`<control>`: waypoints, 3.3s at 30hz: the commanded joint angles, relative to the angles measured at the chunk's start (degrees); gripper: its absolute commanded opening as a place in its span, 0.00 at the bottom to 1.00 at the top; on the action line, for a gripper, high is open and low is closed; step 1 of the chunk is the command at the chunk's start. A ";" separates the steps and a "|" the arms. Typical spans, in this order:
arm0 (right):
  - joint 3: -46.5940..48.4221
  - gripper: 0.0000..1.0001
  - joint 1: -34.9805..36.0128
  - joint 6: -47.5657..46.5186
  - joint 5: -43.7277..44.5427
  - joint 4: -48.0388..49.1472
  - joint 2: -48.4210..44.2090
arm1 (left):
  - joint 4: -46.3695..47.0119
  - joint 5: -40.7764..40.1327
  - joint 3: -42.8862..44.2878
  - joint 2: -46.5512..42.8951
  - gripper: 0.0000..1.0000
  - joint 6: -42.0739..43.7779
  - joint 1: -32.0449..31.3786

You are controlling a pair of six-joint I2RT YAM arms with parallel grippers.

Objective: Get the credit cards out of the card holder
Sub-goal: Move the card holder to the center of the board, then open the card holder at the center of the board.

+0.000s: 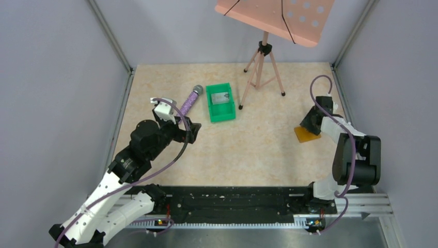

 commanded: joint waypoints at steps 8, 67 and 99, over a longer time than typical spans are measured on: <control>-2.66 0.38 11.71 -8.03 -13.87 -3.48 5.46 | 1.76 -2.58 0.39 0.73 0.94 1.42 -0.18; -34.18 0.51 35.45 14.64 -20.92 10.57 -43.45 | 35.47 30.54 -6.55 59.96 0.38 -31.36 -13.02; -44.80 0.70 32.19 27.82 -35.82 43.40 -39.06 | 38.66 31.30 -7.70 62.33 0.10 -34.07 -15.10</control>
